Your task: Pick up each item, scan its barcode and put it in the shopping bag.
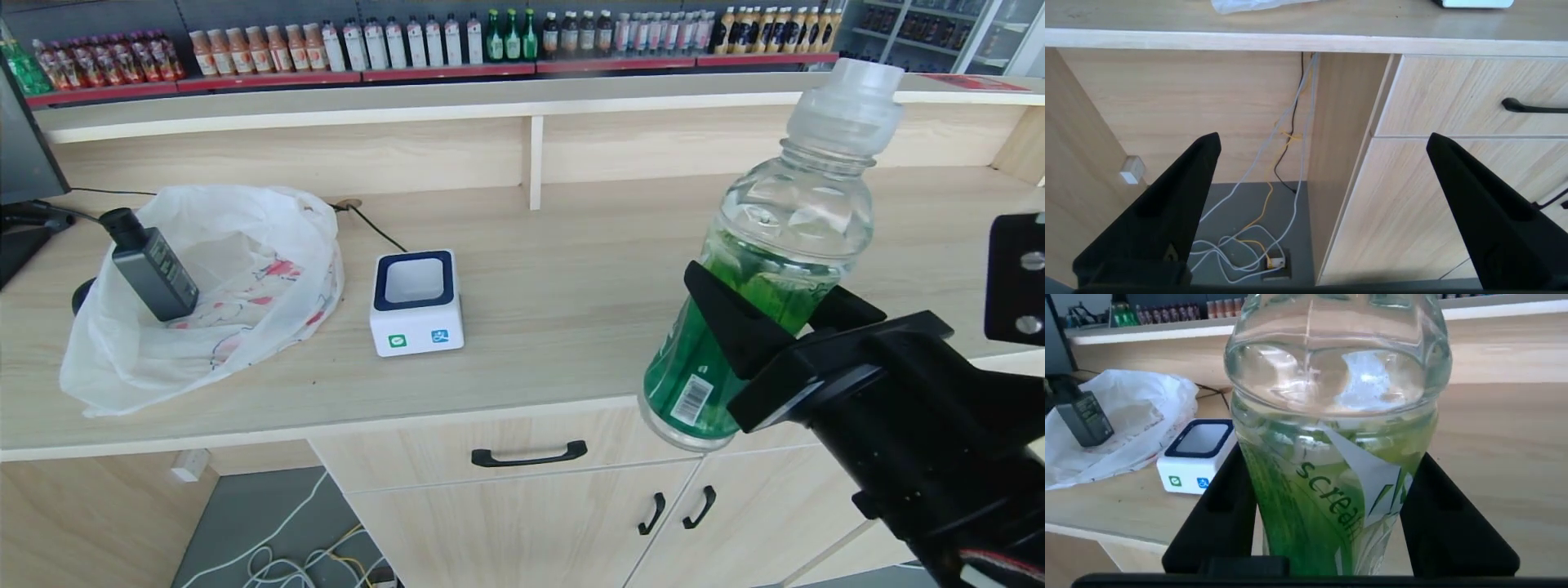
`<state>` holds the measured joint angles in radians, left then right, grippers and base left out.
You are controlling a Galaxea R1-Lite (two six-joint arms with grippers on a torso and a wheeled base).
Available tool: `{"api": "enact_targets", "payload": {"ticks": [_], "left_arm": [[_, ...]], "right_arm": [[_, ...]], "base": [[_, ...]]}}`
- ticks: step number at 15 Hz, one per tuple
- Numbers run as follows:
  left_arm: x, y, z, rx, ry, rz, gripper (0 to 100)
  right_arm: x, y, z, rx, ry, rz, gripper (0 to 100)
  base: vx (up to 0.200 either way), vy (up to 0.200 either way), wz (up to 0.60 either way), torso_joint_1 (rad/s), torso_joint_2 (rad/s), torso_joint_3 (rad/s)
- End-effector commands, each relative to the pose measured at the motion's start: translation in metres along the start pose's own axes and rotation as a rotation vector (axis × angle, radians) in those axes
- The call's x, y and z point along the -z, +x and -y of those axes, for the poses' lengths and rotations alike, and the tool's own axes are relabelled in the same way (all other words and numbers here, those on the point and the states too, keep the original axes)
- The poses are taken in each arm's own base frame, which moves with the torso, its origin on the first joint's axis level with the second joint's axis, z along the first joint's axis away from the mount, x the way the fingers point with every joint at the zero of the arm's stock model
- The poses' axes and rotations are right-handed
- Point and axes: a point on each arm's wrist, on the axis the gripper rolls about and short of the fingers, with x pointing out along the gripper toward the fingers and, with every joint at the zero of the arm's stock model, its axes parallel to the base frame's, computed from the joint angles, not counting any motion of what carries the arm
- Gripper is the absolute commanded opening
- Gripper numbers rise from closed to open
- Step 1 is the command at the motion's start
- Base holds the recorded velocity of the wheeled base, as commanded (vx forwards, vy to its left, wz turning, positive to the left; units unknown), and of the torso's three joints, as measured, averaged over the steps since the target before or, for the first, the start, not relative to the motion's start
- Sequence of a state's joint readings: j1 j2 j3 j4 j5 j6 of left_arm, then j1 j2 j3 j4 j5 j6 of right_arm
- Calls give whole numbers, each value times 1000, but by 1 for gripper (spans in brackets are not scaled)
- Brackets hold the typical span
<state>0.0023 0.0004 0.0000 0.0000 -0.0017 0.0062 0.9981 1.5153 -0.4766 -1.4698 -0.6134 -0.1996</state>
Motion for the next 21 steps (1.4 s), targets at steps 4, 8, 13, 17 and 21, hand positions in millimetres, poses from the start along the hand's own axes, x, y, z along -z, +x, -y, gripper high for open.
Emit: {"api": "enact_targets", "payload": {"ticks": [4,8,13,17,21], "left_arm": [[0,0,0,-1,0,0,100],[0,0,0,-1,0,0,100],[0,0,0,-1,2,0,100],[0,0,0,-1,0,0,100],[0,0,0,-1,0,0,100]], "right_arm": [[-22,10,-32,41,224,46,0],[-23,11,-34,36,335,50,0],[-33,8,-39,-63,489,74,0],[-42,2,-40,-120,493,66,0],[-58,-12,-41,-163,542,85,0]], "base": [[0,0,0,0,0,0],[0,0,0,0,0,0],[0,0,0,0,0,0],[0,0,0,0,0,0],[0,0,0,0,0,0]]}}
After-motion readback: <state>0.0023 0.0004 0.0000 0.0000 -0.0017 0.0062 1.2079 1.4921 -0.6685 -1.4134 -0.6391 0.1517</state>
